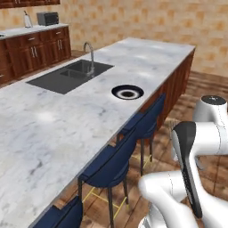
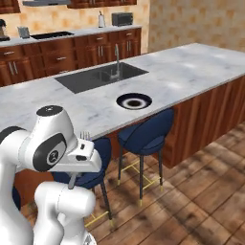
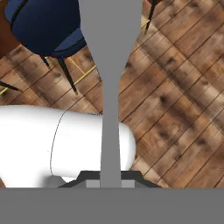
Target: Take the fork and place it on the left side of the plate. Then take the spoon and place it on the right side of the plate. Make sure they're directly next to the plate.
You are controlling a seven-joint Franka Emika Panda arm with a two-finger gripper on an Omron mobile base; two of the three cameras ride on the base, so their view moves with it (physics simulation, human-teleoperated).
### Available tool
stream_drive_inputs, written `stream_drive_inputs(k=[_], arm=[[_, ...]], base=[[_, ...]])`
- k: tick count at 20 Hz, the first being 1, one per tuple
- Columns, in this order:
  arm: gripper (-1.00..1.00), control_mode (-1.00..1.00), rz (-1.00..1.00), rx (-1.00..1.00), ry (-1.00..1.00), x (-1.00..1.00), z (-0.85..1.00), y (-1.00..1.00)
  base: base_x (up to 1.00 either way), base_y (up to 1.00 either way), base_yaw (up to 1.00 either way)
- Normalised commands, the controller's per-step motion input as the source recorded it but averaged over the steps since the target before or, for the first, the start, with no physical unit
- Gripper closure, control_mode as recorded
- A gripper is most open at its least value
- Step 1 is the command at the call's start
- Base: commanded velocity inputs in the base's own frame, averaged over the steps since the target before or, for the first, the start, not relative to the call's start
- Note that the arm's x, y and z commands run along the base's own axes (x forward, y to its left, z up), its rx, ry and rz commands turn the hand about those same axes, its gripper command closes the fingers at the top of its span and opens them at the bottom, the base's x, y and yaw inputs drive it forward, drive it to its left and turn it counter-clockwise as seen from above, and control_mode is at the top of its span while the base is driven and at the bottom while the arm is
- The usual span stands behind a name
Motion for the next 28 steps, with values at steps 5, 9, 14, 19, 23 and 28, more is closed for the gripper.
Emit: stream_drive_inputs(k=[5,9,14,19,23,28], arm=[[1.00,1.00,0.00,0.00,0.00,0.00,0.00,0.00],[1.00,1.00,0.00,0.00,0.00,0.00,0.00,0.00],[1.00,1.00,0.00,0.00,0.00,0.00,0.00,0.00],[1.00,1.00,0.00,0.00,0.00,0.00,0.00,0.00],[1.00,1.00,0.00,0.00,0.00,0.00,0.00,0.00],[1.00,1.00,0.00,0.00,0.00,0.00,0.00,0.00]], base=[[0.72,-0.43,0.42],[0.70,-0.24,0.50],[0.71,-0.25,0.50],[0.67,-0.53,0.40],[0.58,-0.72,0.33],[0.46,-0.90,0.27]])
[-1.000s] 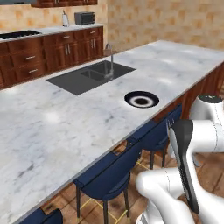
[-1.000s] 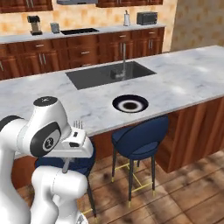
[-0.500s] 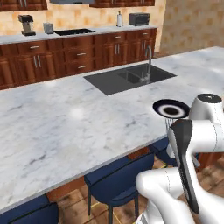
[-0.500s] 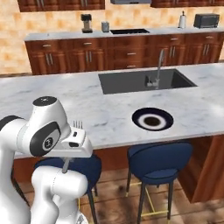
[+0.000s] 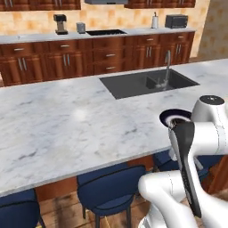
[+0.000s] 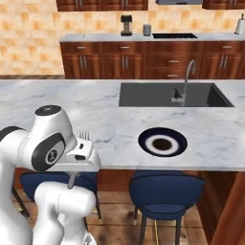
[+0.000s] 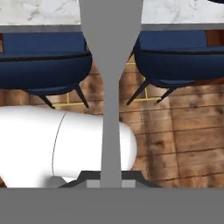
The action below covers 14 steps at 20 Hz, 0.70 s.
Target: Take the fork and place it on the left side of the plate. Then take the spoon and place it on the right side of the plate. Make sure they're directly next to the plate.
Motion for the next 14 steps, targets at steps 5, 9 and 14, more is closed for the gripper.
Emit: stream_drive_inputs(k=[5,9,14], arm=[[1.00,1.00,0.00,0.00,0.00,0.00,0.00,0.00],[1.00,1.00,0.00,0.00,0.00,0.00,0.00,0.00],[1.00,1.00,0.00,0.00,0.00,0.00,0.00,0.00]], base=[[0.45,-0.95,0.24],[0.98,-0.24,0.10],[0.96,0.43,0.00]])
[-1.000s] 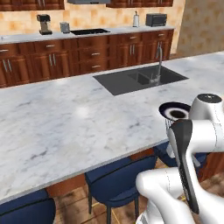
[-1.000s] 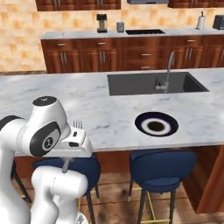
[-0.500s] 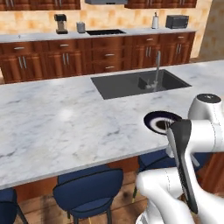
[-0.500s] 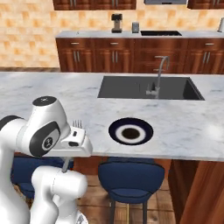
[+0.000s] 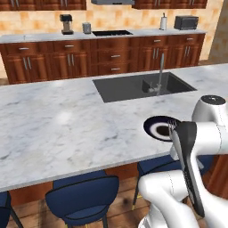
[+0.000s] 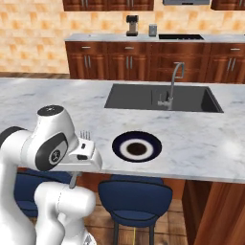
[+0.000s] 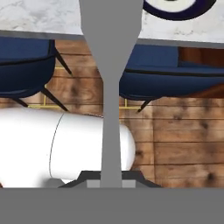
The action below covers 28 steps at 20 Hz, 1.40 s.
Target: Take the fork and place it on the left side of the plate. Then take the spoon and place it on the right side of the plate. Make sure they're directly next to the plate.
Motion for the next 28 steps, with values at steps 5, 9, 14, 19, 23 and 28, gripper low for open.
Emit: stream_drive_inputs(k=[5,9,14,19,23,28], arm=[[1.00,-1.00,0.00,0.00,0.02,0.80,-0.03,0.61],[1.00,-1.00,0.03,0.02,0.11,1.00,-0.21,0.60],[1.00,-1.00,0.06,0.05,0.19,1.00,-0.45,0.04],[1.00,-1.00,0.00,0.00,0.19,1.00,-0.60,0.08],[1.00,-1.00,-0.02,-0.04,0.05,0.91,-0.40,0.07],[1.00,-1.00,-0.05,-0.02,0.00,0.65,-0.24,-0.01]], base=[[0.19,0.16,0.00],[0.00,0.00,0.00],[0.00,0.00,0.00],[0.00,0.00,0.00],[0.00,0.00,0.00],[0.00,0.00,0.00]])
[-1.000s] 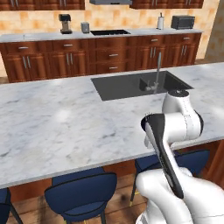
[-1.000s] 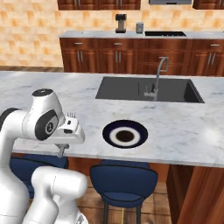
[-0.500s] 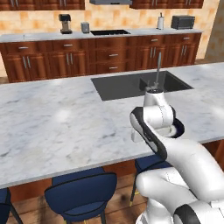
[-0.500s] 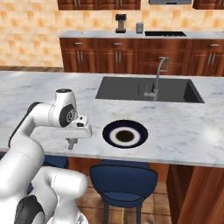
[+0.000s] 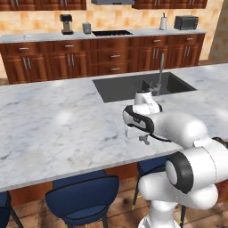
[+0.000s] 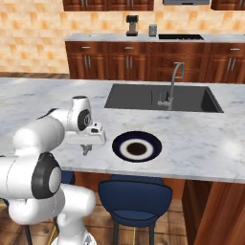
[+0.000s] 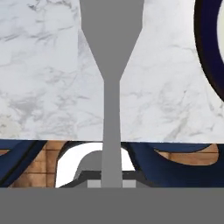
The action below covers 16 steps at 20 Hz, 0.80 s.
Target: Take the fork and place it on the left side of the plate. Then take the spoon and place it on the right side of the plate. Make sure they're directly next to the plate.
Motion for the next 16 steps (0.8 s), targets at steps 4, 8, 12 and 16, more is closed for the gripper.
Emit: stream_drive_inputs(k=[4,8,12,16], arm=[[1.00,-1.00,-0.05,0.00,-0.04,0.26,-0.35,-0.02],[1.00,-1.00,-0.06,0.00,-0.04,0.27,-0.39,-0.05],[1.00,-1.00,-0.07,0.00,-0.06,0.29,-0.42,-0.12],[1.00,-1.00,-0.06,0.00,-0.07,0.17,-0.39,-0.22]], base=[[0.00,0.00,0.00],[0.00,0.00,0.00],[0.00,0.00,0.00],[0.00,0.00,0.00]])
